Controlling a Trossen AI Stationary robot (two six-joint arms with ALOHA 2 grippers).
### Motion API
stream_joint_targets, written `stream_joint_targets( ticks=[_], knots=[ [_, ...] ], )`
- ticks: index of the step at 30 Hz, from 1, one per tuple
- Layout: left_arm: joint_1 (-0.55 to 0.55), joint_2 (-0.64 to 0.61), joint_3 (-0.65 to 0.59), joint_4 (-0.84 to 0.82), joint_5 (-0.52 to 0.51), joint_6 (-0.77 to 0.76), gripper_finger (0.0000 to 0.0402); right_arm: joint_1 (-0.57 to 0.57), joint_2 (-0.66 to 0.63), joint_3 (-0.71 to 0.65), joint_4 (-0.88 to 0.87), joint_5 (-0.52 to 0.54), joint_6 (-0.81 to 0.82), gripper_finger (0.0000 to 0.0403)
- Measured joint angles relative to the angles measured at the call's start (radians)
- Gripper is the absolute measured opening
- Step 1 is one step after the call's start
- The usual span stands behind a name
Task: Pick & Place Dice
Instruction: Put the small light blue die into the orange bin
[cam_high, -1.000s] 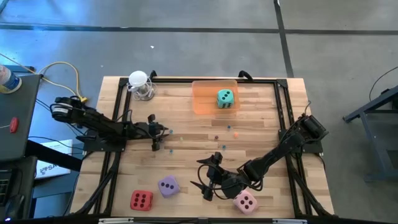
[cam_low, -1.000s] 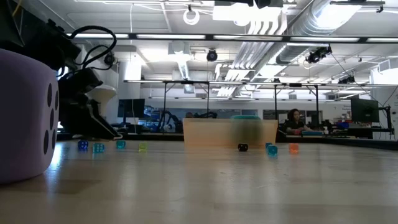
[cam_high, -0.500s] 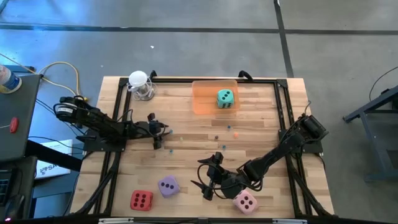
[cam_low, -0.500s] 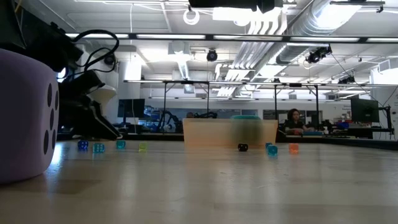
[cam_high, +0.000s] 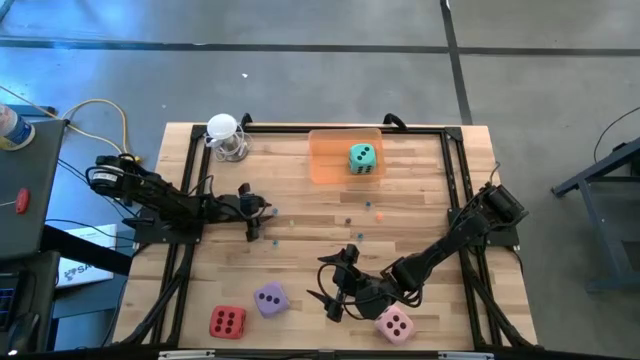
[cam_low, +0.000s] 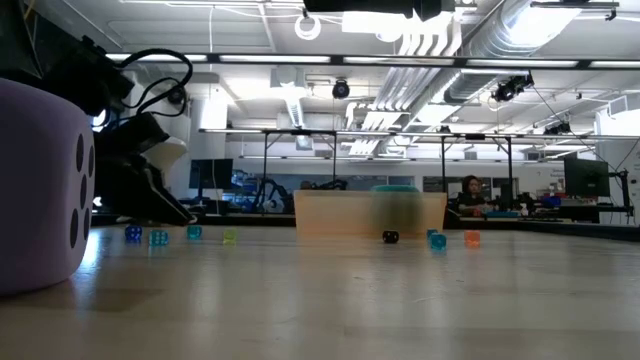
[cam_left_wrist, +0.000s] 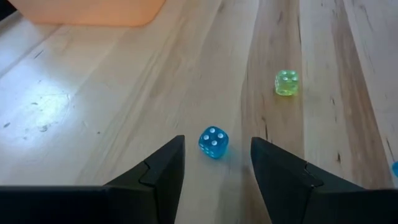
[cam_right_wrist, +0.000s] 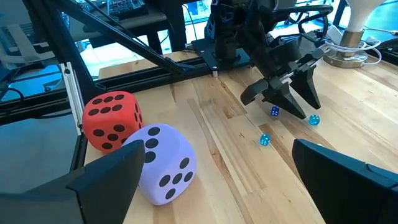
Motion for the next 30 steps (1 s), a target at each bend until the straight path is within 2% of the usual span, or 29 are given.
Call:
stream_joint_targets(
  ticks=[30],
  knots=[
    [0.000,0.000,0.003,0.027,-0.013,-0.008,0.0179,0.000,0.000,0.000,0.000,0.000,-0.004,0.0400]
  ],
)
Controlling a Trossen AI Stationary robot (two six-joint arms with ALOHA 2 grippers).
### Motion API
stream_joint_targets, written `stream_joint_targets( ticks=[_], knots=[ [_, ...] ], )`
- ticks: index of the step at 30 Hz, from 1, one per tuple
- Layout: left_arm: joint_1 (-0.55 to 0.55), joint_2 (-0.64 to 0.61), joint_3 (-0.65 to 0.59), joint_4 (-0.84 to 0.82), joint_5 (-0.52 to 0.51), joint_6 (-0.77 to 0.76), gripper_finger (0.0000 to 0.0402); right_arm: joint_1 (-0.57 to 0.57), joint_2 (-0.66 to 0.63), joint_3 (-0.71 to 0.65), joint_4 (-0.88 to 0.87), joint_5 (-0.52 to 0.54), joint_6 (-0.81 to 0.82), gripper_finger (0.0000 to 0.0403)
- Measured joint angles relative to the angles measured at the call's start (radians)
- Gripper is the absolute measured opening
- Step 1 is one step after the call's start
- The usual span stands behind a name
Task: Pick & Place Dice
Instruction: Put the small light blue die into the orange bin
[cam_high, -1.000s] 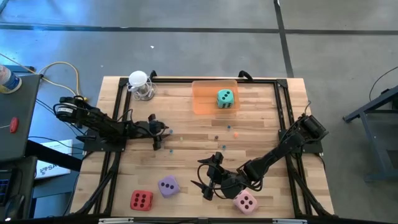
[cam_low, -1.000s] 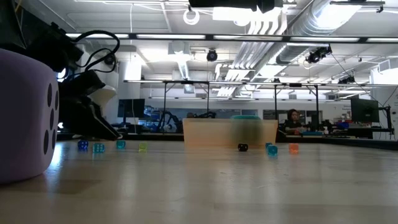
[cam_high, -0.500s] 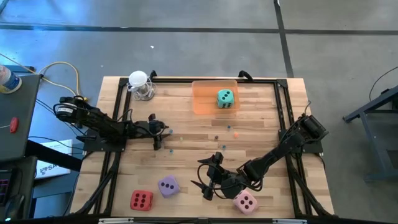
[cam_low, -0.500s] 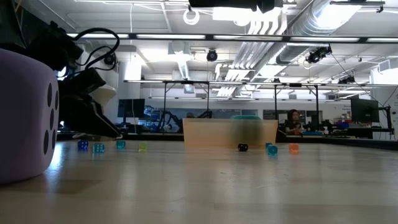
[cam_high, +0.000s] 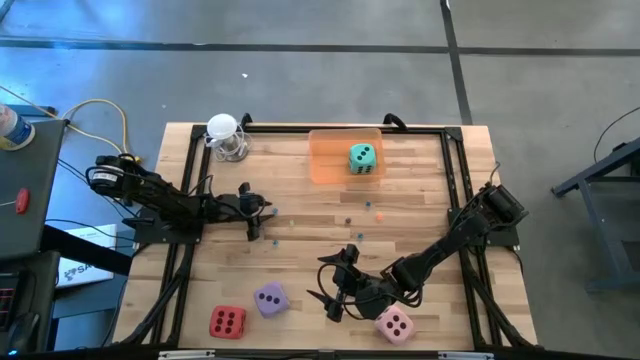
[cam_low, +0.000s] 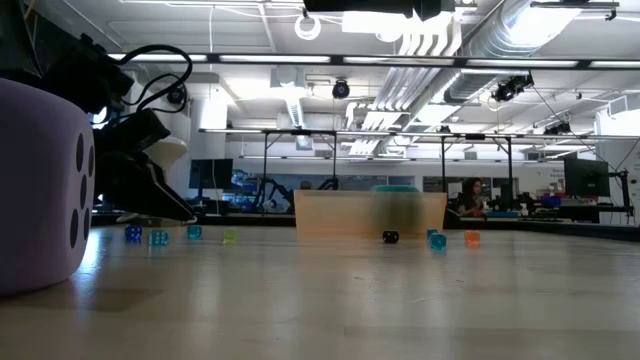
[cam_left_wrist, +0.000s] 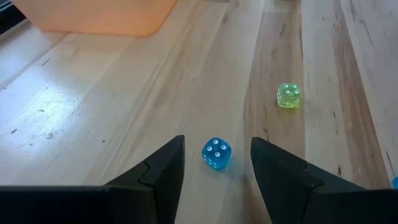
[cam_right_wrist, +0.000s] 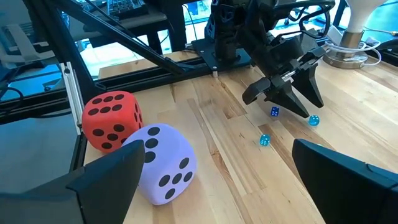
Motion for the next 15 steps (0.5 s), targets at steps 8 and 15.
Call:
stream_joint_targets(
  ticks=[8,15],
  knots=[
    [0.000,0.043,0.000,0.009,-0.001,0.000,0.0179,0.000,0.000,0.000,0.000,0.000,0.000,0.0400],
    [0.000,0.104,0.000,0.102,-0.005,-0.004,0.0179,0.000,0.000,0.000,-0.001,0.000,0.000,0.0400]
  ],
)
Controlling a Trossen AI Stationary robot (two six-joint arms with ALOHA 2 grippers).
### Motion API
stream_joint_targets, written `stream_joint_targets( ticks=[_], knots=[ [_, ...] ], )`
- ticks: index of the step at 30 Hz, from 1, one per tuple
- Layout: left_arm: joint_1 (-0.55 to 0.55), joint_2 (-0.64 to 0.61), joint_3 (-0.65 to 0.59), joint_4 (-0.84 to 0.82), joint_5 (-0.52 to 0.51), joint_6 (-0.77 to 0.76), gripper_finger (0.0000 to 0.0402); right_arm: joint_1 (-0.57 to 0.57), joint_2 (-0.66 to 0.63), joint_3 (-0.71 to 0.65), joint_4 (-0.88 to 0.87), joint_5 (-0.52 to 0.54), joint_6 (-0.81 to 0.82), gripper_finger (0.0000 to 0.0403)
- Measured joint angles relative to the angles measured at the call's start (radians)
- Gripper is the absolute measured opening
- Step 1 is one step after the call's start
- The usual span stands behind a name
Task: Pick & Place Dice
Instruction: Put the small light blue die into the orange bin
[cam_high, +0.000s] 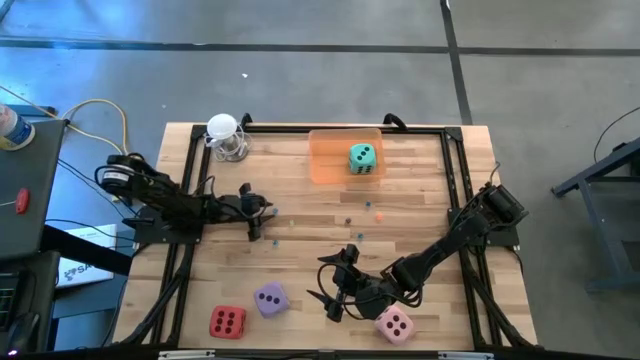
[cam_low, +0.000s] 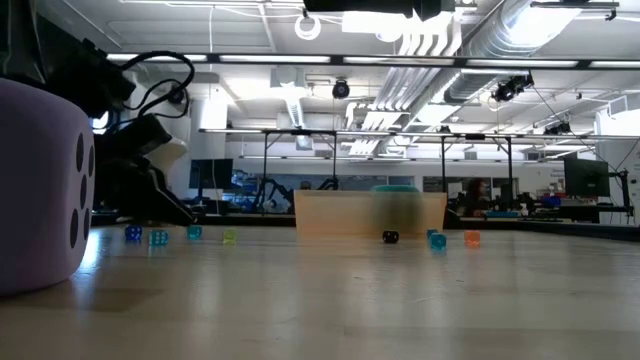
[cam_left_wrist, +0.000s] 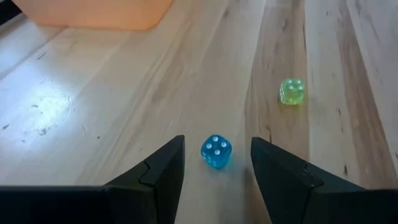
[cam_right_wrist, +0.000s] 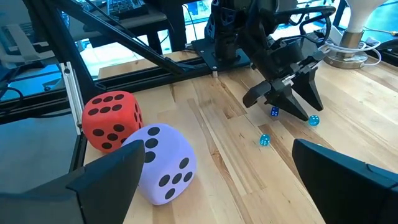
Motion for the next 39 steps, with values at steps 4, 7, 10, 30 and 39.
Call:
stream_joint_targets(
  ticks=[4,7,10,30,39],
  knots=[
    [0.000,0.053,0.007,0.029,-0.003,0.011,0.0179,0.000,0.000,0.000,-0.002,0.000,0.000,0.0400],
    [0.000,0.093,0.014,0.065,-0.006,0.014,0.0179,0.000,0.000,0.000,-0.002,0.000,0.001,0.0400],
    [0.000,0.128,0.013,0.119,-0.025,0.019,0.0179,0.000,0.000,0.000,-0.003,0.000,0.001,0.0400],
    [0.105,0.240,0.015,0.167,0.053,-0.078,0.0178,0.000,0.000,0.000,-0.004,0.000,0.003,0.0400],
    [0.105,0.240,0.015,0.165,0.048,-0.078,0.0121,0.000,0.000,0.000,-0.004,0.000,0.003,0.0400]
  ],
)
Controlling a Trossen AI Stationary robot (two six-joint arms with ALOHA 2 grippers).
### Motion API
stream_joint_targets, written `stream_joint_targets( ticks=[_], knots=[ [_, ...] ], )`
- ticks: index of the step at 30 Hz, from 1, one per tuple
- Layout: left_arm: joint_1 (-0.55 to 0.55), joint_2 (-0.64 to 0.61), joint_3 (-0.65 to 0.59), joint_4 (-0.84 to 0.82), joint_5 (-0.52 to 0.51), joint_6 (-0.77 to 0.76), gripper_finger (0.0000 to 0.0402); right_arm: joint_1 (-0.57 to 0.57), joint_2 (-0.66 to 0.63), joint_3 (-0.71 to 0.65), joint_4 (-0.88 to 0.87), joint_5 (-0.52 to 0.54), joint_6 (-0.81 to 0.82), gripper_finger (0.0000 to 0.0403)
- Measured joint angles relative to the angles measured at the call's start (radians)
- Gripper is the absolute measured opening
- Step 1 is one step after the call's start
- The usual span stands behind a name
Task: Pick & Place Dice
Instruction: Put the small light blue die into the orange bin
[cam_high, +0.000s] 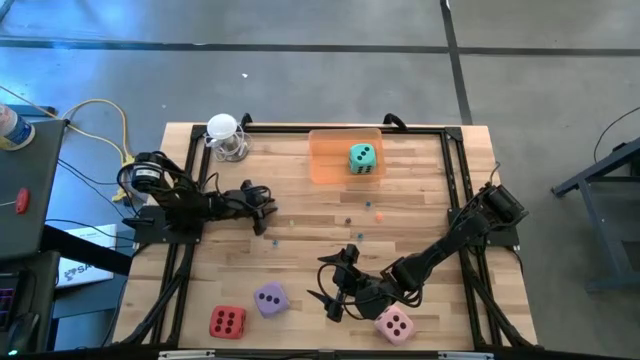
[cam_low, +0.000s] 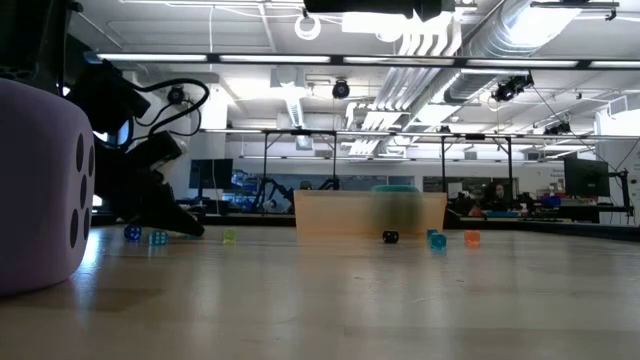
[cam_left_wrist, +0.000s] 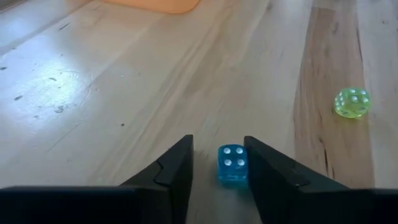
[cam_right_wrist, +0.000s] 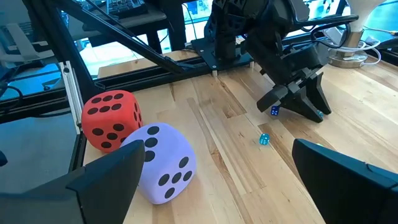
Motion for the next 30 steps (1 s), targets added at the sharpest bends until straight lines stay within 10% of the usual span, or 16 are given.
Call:
stream_joint_targets(
  ticks=[10,30],
  knots=[
    [0.000,0.001,0.000,0.005,0.003,0.037,0.0050,0.000,0.000,0.000,0.000,0.000,0.000,0.0400],
    [0.072,-0.006,0.060,0.112,0.182,0.080,0.0050,0.013,0.000,0.000,0.001,0.009,0.026,0.0400]
  ],
)
